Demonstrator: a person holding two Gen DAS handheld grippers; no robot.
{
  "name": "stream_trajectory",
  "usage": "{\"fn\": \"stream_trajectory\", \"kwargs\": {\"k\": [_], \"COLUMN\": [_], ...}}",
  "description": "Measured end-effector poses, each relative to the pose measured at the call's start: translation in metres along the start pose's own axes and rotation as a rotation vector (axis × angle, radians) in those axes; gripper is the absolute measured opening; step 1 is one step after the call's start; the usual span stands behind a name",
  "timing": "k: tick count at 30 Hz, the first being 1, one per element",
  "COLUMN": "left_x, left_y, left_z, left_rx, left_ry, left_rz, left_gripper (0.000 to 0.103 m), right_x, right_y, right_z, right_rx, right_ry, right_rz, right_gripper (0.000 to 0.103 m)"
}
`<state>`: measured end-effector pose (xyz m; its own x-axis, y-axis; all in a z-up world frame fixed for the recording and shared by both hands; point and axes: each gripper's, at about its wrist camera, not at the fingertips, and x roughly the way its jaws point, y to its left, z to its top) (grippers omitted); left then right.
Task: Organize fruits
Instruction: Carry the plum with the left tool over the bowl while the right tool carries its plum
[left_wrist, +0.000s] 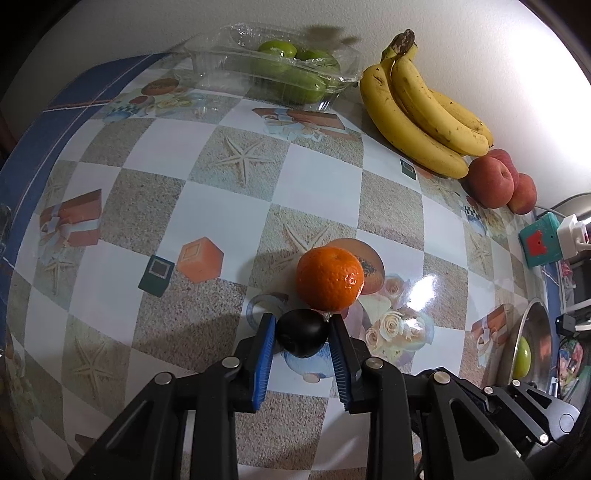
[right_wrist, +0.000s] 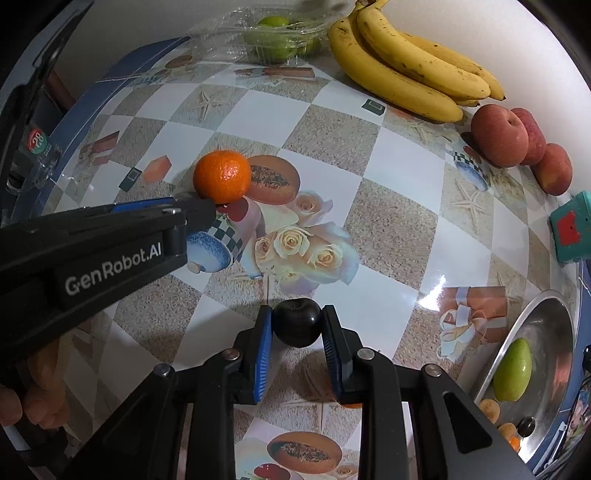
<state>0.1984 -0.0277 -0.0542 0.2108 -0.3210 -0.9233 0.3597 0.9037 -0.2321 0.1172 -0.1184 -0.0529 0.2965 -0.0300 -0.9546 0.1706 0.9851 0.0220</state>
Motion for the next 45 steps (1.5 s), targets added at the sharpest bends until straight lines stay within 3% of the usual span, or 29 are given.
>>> {"fn": "stream_trajectory", "kwargs": {"k": [14,24,33,45], "left_x": [-0.036,-0.048,-0.058,-0.061], "left_y": [-0.009,-0.023,-0.059,-0.125], "left_z": [-0.014,-0.021,-0.022,-0.038], "left_rx": [0.004,0.024,0.094,0.223], "left_ry": [-0.033,-0.051,-0.076,-0.086], "left_rz": [0.013,0.031,0.019,-0.014], "left_gripper": [0.031,0.031,0.031,0.031], "right_x": [-0.047,-0.053,-0.078,-0.099], "right_y": [-0.024,-0.048,-0.102,-0.202], "right_z": [-0.023,-0.039,-0.049,-0.097], "right_rx": [0.164,0.333,0.457,0.722], "right_ry": [-0.075,-0.139,-0.200,-0.225], "right_rz": [0.031,0.066,0.036,0.000], "right_gripper": [0.028,0.028,0.028,0.028]}}
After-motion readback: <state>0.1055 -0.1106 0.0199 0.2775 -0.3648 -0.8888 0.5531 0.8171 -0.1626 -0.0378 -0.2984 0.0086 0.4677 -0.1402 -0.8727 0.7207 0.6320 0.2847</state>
